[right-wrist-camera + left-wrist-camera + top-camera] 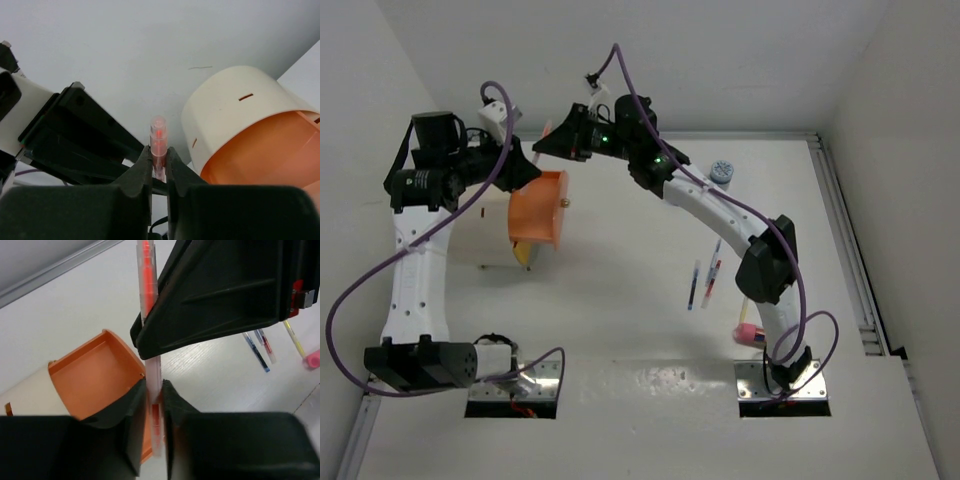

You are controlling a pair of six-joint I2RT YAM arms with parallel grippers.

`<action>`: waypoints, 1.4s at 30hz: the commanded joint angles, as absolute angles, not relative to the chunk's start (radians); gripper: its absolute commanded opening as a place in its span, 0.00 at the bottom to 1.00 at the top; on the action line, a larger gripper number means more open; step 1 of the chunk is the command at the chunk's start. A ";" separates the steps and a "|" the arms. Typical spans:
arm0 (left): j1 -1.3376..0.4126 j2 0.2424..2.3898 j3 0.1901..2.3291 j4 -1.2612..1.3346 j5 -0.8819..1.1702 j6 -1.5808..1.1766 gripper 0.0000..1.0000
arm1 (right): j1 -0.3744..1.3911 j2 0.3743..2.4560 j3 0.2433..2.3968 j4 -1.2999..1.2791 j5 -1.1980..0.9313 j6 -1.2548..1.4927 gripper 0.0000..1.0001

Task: Sort the stationery into containers
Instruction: Place the pen in the drawer.

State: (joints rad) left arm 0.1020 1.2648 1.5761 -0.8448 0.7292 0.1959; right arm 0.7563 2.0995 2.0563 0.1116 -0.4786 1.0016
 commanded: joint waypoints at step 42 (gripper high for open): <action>-0.094 1.477 1.684 -1.160 0.120 0.106 0.12 | 0.046 1.456 1.284 -0.523 -0.540 0.505 0.73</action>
